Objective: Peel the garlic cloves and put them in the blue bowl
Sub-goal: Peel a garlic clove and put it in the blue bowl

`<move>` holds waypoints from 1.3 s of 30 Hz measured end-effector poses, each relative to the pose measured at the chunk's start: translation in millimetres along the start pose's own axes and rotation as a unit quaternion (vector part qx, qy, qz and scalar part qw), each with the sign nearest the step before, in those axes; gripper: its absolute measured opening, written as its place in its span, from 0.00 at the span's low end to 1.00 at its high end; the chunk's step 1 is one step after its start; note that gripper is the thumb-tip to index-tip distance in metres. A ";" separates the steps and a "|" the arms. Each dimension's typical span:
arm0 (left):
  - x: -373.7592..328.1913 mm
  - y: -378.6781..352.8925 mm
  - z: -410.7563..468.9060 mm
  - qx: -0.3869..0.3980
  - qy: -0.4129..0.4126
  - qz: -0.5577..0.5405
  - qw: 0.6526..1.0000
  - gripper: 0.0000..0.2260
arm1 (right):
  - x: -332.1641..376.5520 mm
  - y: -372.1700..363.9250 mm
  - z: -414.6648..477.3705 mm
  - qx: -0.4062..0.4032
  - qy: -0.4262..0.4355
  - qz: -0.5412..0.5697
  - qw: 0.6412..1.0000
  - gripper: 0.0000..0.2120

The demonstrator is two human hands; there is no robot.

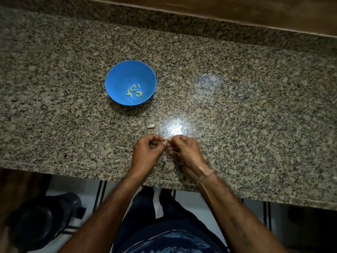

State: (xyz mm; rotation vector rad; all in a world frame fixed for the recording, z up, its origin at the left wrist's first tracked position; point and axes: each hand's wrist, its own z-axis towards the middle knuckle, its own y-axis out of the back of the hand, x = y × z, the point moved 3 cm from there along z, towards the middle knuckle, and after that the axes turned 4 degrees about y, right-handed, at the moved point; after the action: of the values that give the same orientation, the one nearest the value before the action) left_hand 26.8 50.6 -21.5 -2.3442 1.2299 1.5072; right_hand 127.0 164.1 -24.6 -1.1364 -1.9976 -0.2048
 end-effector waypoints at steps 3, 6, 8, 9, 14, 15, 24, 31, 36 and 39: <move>-2.8 3.5 -1.5 -0.020 -0.050 0.003 0.999 0.07 | -1.2 0.8 2.4 -0.009 0.012 -0.026 1.000 0.03; -7.3 6.3 -3.9 -0.041 -0.086 0.020 0.995 0.04 | -1.0 0.6 4.0 -0.012 0.038 -0.066 0.997 0.05; -8.9 6.8 -3.7 -0.048 -0.085 0.028 0.995 0.02 | -0.7 0.5 5.1 -0.020 0.073 -0.109 0.991 0.06; -8.6 6.6 -2.9 -0.052 -0.079 0.031 0.995 0.02 | -0.2 0.6 5.4 -0.028 0.102 -0.152 0.983 0.06; -5.1 5.9 0.0 -0.070 -0.069 0.060 0.993 0.02 | -0.8 -1.4 5.8 -0.042 0.213 -0.288 0.933 0.05; -5.1 5.7 0.0 -0.074 -0.069 0.068 0.993 0.03 | -0.2 -2.1 4.5 -0.042 0.235 -0.306 0.922 0.06; 1.8 0.3 6.5 -0.004 0.015 0.009 1.000 0.09 | -0.9 -2.4 7.1 -0.049 0.287 -0.343 0.893 0.07; 9.7 -7.6 8.3 0.055 0.138 -0.219 0.964 0.06 | -1.5 -2.5 9.7 -0.057 0.268 -0.302 0.913 0.05; 9.8 -8.9 11.0 0.046 0.130 -0.226 0.964 0.04 | -1.8 2.9 12.2 -0.067 0.240 -0.264 0.932 0.04; 12.0 -10.8 12.7 0.046 0.133 -0.214 0.966 0.05 | -0.7 2.7 12.2 -0.049 0.238 -0.277 0.929 0.05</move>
State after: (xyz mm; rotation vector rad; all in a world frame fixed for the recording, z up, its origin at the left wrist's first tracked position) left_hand 27.1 57.0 -41.0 -2.5890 0.7368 1.0039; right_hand 122.3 171.3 -33.7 -0.4786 -1.8215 -0.8012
